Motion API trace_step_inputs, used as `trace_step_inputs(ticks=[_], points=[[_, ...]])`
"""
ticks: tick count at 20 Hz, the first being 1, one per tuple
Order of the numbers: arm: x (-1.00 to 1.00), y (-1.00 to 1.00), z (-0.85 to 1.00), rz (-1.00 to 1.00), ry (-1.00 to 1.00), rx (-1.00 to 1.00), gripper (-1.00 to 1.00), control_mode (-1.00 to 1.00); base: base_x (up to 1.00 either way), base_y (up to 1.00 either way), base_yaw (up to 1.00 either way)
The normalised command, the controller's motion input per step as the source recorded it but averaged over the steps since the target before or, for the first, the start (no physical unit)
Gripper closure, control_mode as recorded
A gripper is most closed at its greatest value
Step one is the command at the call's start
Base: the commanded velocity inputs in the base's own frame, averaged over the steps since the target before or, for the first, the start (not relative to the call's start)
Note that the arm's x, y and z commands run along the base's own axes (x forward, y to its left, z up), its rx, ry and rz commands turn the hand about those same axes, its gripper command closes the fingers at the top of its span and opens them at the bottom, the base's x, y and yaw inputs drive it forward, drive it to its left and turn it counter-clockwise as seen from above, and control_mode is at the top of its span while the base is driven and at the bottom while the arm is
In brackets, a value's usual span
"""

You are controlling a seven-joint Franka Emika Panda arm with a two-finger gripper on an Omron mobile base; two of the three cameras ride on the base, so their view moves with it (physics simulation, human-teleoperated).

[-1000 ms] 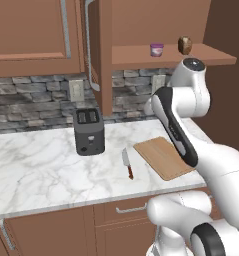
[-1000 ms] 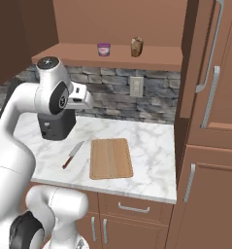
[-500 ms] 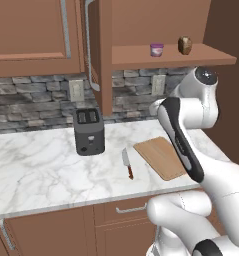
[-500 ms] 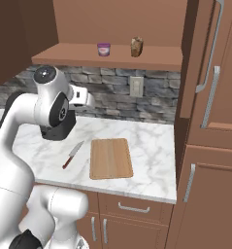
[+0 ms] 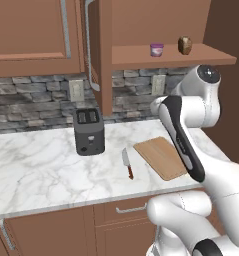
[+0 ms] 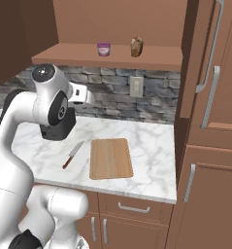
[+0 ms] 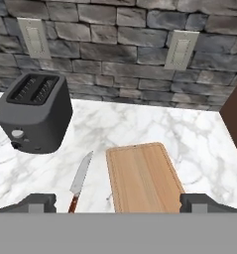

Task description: Pick the bread, place it on the cutting board, pick the jam, place it on the counter, and close the cabinet.

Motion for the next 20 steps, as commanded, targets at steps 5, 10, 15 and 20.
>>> trace_step_inputs(ticks=[5, 10, 15, 20], points=[[-0.01, -0.11, 0.00, 0.00, -0.01, 0.00, -1.00, -1.00, 0.00, 0.00, 0.00], [-0.11, -0.13, 0.00, 0.00, -0.12, 0.00, -1.00, -1.00, 0.00, 0.00, 0.00], [-0.13, -0.04, 0.00, 0.00, -0.19, 0.00, -1.00, -1.00, 0.00, 0.00, 0.00], [-0.05, -0.03, 0.00, 0.00, -0.07, 0.00, -1.00, -1.00, 0.00, 0.00, 0.00]])
